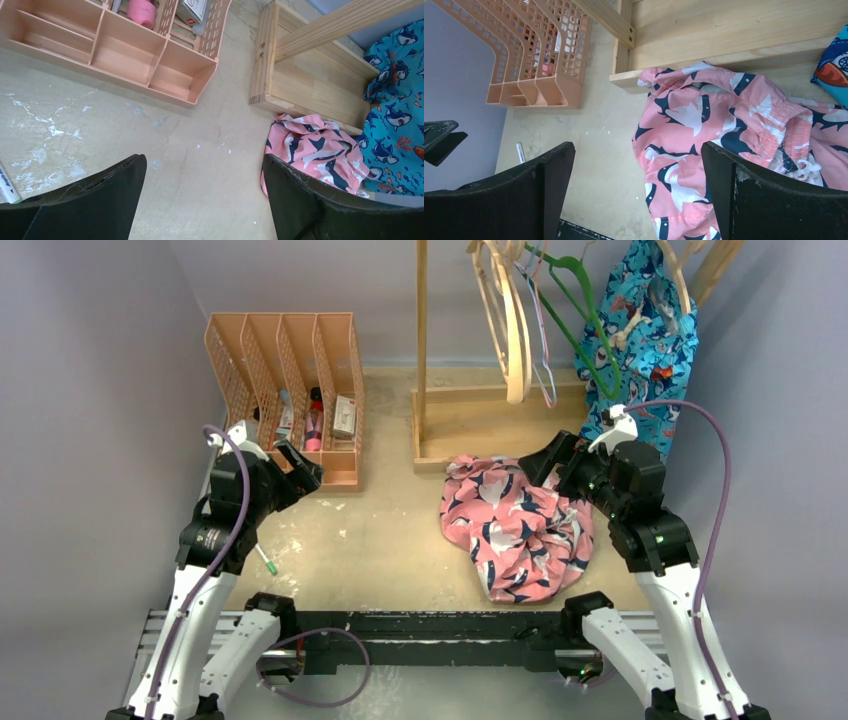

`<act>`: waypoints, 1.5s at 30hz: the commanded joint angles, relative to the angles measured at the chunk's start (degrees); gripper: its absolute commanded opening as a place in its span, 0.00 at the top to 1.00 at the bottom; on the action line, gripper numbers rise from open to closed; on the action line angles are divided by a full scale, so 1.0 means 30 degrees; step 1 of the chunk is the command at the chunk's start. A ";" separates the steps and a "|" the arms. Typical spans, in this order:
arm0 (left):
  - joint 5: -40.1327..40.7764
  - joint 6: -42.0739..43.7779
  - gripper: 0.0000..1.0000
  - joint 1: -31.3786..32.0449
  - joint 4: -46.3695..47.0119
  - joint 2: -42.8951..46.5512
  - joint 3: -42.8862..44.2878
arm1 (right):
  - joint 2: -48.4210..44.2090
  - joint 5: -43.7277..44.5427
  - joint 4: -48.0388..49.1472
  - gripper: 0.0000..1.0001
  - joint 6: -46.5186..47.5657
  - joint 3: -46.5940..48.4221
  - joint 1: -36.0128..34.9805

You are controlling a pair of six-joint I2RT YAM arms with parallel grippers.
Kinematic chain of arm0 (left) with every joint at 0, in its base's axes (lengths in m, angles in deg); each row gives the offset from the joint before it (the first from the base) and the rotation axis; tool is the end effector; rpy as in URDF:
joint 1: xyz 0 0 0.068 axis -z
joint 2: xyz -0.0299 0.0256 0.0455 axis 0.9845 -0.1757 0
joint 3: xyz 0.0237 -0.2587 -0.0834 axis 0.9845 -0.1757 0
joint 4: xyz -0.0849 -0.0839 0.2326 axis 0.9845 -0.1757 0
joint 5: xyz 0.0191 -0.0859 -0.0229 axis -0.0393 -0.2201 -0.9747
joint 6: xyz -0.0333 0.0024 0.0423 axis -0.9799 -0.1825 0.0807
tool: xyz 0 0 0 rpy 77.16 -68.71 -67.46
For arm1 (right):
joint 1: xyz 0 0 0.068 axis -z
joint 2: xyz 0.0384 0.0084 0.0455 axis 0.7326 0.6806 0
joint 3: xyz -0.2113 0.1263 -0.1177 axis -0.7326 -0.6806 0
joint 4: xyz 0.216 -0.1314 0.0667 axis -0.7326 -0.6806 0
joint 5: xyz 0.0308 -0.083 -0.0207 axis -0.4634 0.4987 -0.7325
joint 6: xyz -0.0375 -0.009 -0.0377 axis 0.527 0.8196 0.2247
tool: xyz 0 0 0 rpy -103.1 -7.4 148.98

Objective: Place the shorts on the hanger

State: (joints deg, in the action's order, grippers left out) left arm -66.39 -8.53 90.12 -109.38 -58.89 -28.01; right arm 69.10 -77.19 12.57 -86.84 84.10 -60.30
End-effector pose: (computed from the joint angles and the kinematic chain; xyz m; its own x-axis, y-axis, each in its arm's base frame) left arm 0.1398 -0.0236 0.3414 -0.4532 -0.5897 -0.6685 -0.2119 0.7997 -0.5617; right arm 0.1441 0.0378 0.3908 -0.3906 0.4264 -0.8158 -0.1558 0.8428 0.5151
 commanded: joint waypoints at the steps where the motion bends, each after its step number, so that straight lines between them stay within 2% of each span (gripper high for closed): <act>1: 0.0338 -0.0254 0.14 -0.0133 0.0495 0.0175 0.0260 | -0.0155 0.0481 0.0279 0.01 -0.0260 0.0327 -0.0111; 12: 0.1481 -0.0848 0.14 -0.0132 0.0294 -0.0026 0.0093 | -0.0184 0.1073 0.0198 0.01 -0.0871 -0.0120 -0.0113; 20: 0.3105 -0.2090 0.15 -0.0147 -0.0447 -0.0948 0.0050 | 0.0084 0.3030 -0.0814 0.03 -0.4818 -0.1358 -0.0100; 27: 0.2051 -0.1458 0.17 -0.0133 0.1103 -0.1163 -0.0610 | 0.0433 0.2754 0.0045 0.12 -0.7589 -0.3723 -0.0115; 35: 0.0517 0.1111 0.17 -0.0132 0.3496 -0.1232 -0.0846 | 0.1814 0.3855 -0.0040 0.12 -1.1408 -0.6254 -0.0115; 40: 0.0488 0.2031 0.17 -0.0132 0.4239 -0.1008 -0.1590 | 0.3038 0.4197 0.0870 0.14 -1.1390 -0.7061 -0.0111; 45: 0.0852 0.2113 0.18 -0.0132 0.5102 -0.0227 -0.3265 | 0.3579 0.1920 0.4069 0.15 -0.8147 -0.7787 -0.0115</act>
State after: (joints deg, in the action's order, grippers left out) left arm -64.13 -4.29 90.06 -98.54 -61.54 -35.14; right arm 79.63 -67.42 15.08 -117.83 61.69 -60.34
